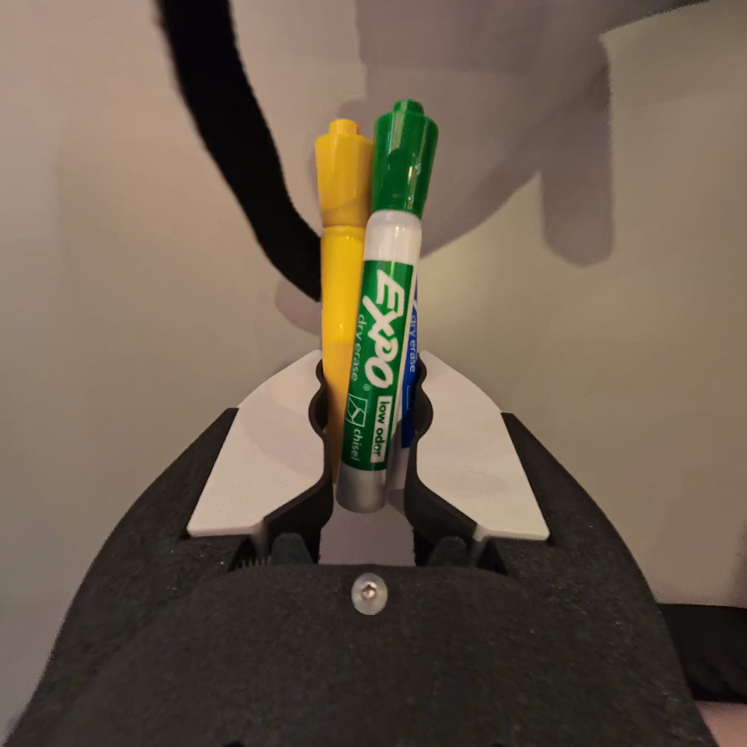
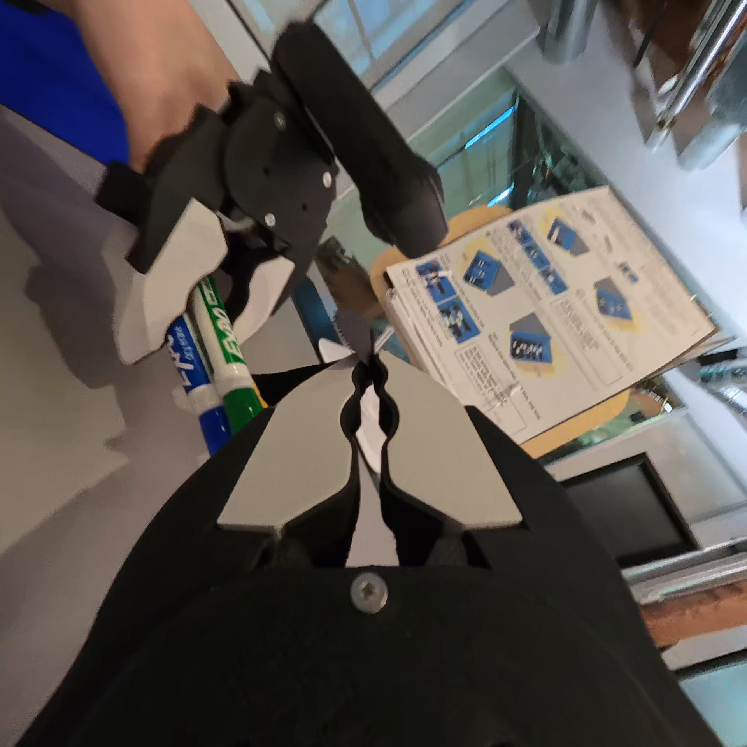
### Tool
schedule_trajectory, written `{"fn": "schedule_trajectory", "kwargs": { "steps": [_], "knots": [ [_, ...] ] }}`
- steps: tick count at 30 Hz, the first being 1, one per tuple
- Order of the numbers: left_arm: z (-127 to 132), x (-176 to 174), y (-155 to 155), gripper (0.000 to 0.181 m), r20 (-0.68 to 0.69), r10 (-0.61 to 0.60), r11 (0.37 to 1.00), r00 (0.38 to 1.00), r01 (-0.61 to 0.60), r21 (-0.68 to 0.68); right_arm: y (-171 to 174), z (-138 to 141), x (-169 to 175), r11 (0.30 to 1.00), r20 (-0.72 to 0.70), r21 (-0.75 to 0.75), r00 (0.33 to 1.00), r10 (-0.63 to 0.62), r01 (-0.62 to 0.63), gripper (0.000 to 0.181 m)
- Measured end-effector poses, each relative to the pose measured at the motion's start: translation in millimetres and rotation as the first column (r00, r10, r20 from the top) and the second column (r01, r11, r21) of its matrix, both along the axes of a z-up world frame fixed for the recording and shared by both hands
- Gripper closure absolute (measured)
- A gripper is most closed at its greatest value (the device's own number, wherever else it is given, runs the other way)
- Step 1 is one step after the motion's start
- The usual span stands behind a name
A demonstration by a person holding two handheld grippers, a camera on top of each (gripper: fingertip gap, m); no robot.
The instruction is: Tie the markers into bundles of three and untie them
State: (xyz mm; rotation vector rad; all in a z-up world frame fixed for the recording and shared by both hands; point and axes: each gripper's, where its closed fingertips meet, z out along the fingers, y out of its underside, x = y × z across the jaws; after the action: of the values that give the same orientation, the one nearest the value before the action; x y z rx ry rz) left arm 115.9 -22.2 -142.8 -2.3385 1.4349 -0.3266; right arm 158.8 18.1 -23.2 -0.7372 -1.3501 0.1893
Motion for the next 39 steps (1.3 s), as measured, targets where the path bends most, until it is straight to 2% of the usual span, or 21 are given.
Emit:
{"fn": "schedule_trajectory", "kwargs": {
  "steps": [3, 7, 10, 20, 39],
  "knots": [
    [1, -5, 6, 0.143, -0.051, 0.003, 0.998, 0.999, 0.000, 0.055, -20, 4, 1, 0.994, -0.022, 0.098, 0.999, 0.044, -0.041, 0.178],
    [6, -2, 5, 0.142, -0.025, 0.004, 0.998, 1.000, -0.003, 0.058, -40, -10, -5, 0.984, 0.016, 0.164, 0.997, 0.075, -0.077, 0.178],
    [4, -5, 4, 0.142, -0.066, -0.006, 0.998, 0.998, 0.010, 0.068, -52, -17, -10, 0.966, 0.045, 0.240, 0.995, 0.086, -0.094, 0.178],
    [4, -8, 1, 0.143, -0.115, -0.013, 0.997, 0.993, 0.022, 0.079, -69, -24, -15, 0.957, 0.063, 0.253, 0.989, 0.133, -0.145, 0.178],
    [7, 0, -9, 0.143, -0.104, -0.058, 0.997, 0.993, 0.064, 0.054, -79, -30, -24, 0.933, 0.087, 0.327, 0.988, 0.131, -0.152, 0.178]
  ]
}}
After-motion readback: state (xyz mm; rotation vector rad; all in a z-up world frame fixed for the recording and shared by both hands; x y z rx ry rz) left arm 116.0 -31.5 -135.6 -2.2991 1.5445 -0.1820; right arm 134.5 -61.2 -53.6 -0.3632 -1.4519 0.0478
